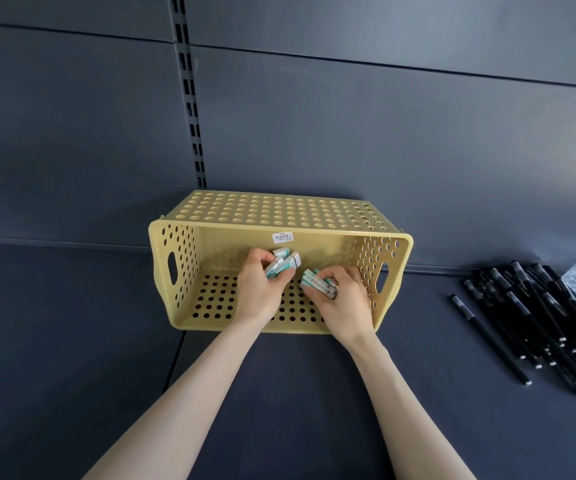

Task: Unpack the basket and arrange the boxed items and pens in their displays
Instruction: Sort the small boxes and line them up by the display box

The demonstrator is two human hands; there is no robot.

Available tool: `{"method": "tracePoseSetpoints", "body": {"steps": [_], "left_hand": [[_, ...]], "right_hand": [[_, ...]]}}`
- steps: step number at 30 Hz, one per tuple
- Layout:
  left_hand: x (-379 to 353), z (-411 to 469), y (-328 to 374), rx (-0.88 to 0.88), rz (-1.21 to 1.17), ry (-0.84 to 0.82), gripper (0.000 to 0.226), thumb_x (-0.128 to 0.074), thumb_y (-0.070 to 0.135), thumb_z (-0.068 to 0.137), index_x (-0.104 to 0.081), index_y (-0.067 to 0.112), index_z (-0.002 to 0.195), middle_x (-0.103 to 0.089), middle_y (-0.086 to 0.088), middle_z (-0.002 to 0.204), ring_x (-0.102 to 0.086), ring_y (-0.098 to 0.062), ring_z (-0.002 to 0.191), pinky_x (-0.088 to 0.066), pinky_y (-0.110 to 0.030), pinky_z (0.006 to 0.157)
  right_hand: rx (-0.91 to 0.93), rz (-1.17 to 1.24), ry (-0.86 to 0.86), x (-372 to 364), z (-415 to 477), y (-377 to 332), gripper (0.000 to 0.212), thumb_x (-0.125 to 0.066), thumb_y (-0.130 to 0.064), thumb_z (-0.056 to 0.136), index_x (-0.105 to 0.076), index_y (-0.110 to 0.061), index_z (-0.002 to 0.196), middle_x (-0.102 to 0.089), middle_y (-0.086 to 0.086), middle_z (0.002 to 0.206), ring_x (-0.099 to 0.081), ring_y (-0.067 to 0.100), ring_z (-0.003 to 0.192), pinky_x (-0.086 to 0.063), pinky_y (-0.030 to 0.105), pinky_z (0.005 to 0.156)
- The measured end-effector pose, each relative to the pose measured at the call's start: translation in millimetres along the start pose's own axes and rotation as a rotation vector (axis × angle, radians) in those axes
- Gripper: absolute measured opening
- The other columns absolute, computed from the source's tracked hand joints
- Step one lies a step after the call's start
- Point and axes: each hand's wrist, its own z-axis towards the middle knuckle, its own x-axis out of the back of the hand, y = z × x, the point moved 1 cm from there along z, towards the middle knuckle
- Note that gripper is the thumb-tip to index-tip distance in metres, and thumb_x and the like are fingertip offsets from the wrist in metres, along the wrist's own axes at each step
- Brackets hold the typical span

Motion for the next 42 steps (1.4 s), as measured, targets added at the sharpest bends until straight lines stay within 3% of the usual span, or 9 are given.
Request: {"method": "tracePoseSetpoints", "body": {"steps": [3,6,10,13,16,21,32,36,42], "left_hand": [[-0.2,-6.2,0.1,-0.030,-0.031,0.003,0.027,-0.071,0.021,0.083,-0.048,0.017,0.095,-0.062,0.002,0.093,-0.058,-0.004,0.076,-0.042,-0.008,0.063],[13.0,-9.1,6.1,-0.019,-0.106,-0.017,0.029,-0.071,0.020,0.084,-0.047,0.017,0.101,-0.067,-0.001,0.100,-0.064,-0.011,0.087,-0.050,-0.024,0.078],[43.4,-8.6,9.3,-0.151,0.248,-0.101,0.034,-0.069,0.026,0.085,-0.052,0.016,0.113,-0.063,0.001,0.108,-0.061,-0.015,0.096,-0.047,-0.027,0.079],[51.5,-8.3,3.0,-0.174,0.503,-0.223,0.042,-0.062,0.028,0.090,-0.048,0.013,0.127,-0.056,-0.003,0.123,-0.048,-0.022,0.114,-0.039,-0.033,0.094],[44.9,-12.3,-6.3,-0.148,0.583,-0.319,0.038,-0.053,0.031,0.095,-0.044,0.014,0.128,-0.047,-0.004,0.129,-0.038,-0.023,0.117,-0.033,-0.035,0.099],[38.8,-12.7,-13.3,-0.199,0.645,-0.243,0.034,-0.048,0.030,0.097,-0.043,0.012,0.126,-0.045,-0.006,0.126,-0.039,-0.025,0.116,-0.031,-0.035,0.096],[38.0,-69.6,32.3,0.097,-0.447,-0.140,0.017,-0.071,0.030,0.083,-0.068,0.029,0.099,-0.071,0.015,0.096,-0.064,0.004,0.088,-0.047,-0.008,0.065],[3.7,-118.7,51.8,0.169,-0.593,-0.190,0.015,-0.072,0.027,0.079,-0.070,0.023,0.093,-0.072,0.013,0.089,-0.065,0.003,0.083,-0.044,-0.018,0.072],[-93.2,-207.6,85.0,0.218,-0.634,-0.426,0.012,-0.072,0.024,0.080,-0.071,0.021,0.091,-0.073,0.009,0.089,-0.066,0.000,0.084,-0.045,-0.023,0.075]], "right_hand": [[0.007,0.021,0.006,-0.4,-0.1,-0.1,0.022,-0.069,-0.032,0.083,-0.059,-0.022,0.100,-0.058,-0.006,0.101,-0.056,0.014,0.088,-0.044,0.028,0.074],[0.020,0.085,0.006,1.2,0.0,-1.2,0.033,-0.070,-0.030,0.083,-0.055,-0.024,0.112,-0.060,-0.011,0.100,-0.057,0.009,0.091,-0.044,0.026,0.078],[0.087,0.046,-0.031,-2.2,-0.8,-1.5,0.044,-0.070,-0.029,0.083,-0.055,-0.018,0.122,-0.061,-0.003,0.112,-0.053,0.014,0.107,-0.043,0.030,0.091],[0.110,-0.046,-0.067,-5.7,-1.2,-2.7,0.042,-0.066,-0.031,0.086,-0.055,-0.017,0.124,-0.059,0.000,0.118,-0.047,0.019,0.113,-0.039,0.035,0.098],[0.117,-0.106,-0.079,-5.8,-1.7,-2.1,0.037,-0.061,-0.034,0.088,-0.055,-0.019,0.122,-0.058,0.001,0.118,-0.046,0.022,0.110,-0.039,0.036,0.097],[0.123,-0.127,-0.098,-4.7,-2.3,-3.3,0.035,-0.060,-0.032,0.089,-0.054,-0.018,0.121,-0.058,0.001,0.118,-0.047,0.023,0.109,-0.037,0.038,0.099],[-0.097,0.596,0.032,50.4,-55.4,-29.3,0.022,-0.068,-0.034,0.084,-0.064,-0.023,0.103,-0.068,-0.007,0.091,-0.060,0.004,0.076,-0.047,0.016,0.065],[-0.125,0.745,0.148,91.2,-105.8,-15.4,0.020,-0.068,-0.034,0.081,-0.068,-0.020,0.095,-0.065,-0.005,0.076,-0.051,0.006,0.062,-0.044,0.016,0.058],[-0.260,0.756,0.416,179.1,-180.9,52.4,0.010,-0.065,-0.019,0.087,-0.068,-0.016,0.095,-0.069,0.003,0.085,-0.055,0.008,0.068,-0.045,0.017,0.058]]}}
